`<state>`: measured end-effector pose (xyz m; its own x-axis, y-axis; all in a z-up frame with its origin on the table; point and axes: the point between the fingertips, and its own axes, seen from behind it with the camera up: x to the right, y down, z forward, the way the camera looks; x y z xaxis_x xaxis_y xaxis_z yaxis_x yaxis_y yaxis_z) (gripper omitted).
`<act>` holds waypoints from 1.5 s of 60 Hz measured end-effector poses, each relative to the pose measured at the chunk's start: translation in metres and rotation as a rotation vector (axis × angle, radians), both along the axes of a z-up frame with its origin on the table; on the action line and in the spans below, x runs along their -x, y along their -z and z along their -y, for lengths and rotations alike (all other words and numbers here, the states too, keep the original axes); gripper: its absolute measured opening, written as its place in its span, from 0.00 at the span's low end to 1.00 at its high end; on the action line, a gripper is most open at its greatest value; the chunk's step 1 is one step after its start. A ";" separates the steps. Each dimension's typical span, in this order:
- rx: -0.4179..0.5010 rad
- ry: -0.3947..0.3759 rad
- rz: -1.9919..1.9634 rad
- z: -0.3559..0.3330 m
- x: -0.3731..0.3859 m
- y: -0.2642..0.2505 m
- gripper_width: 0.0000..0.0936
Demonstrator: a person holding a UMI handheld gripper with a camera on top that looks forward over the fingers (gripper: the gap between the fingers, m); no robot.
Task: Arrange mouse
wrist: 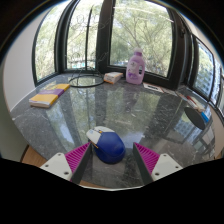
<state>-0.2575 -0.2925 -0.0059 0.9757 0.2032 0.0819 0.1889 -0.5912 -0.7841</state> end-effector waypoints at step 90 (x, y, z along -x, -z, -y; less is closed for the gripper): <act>-0.384 0.261 -0.100 -0.289 -0.417 -0.205 0.37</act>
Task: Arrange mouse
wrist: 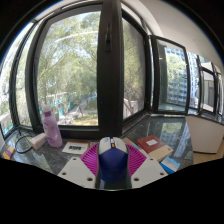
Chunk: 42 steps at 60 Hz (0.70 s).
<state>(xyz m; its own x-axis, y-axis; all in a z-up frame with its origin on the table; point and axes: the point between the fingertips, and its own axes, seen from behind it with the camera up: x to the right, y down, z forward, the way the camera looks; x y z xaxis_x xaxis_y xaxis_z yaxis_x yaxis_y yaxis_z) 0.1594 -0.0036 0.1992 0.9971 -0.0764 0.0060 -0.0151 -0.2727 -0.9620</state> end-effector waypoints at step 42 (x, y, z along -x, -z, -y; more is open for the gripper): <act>0.304 0.010 0.017 0.053 -0.071 0.141 0.92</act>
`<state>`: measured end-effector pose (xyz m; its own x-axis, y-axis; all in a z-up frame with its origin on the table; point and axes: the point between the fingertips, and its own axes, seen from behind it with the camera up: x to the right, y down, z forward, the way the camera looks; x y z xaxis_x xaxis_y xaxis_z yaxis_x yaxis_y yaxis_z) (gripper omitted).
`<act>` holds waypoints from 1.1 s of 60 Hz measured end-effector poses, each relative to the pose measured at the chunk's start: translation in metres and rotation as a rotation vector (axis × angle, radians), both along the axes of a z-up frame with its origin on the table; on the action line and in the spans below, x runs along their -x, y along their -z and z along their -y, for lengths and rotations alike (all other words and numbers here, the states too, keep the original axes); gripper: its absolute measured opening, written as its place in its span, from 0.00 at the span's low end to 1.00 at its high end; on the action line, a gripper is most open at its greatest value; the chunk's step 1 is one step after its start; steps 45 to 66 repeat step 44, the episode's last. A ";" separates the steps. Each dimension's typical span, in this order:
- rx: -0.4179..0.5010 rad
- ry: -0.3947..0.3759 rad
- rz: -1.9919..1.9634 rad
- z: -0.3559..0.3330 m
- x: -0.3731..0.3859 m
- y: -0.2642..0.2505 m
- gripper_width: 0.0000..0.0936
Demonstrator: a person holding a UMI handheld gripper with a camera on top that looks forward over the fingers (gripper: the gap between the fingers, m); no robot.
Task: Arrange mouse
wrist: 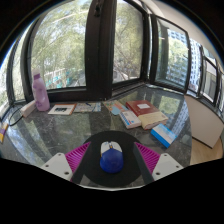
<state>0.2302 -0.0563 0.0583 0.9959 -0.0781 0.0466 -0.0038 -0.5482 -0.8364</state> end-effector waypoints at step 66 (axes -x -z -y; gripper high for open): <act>-0.136 0.015 0.057 0.191 0.050 -0.125 0.91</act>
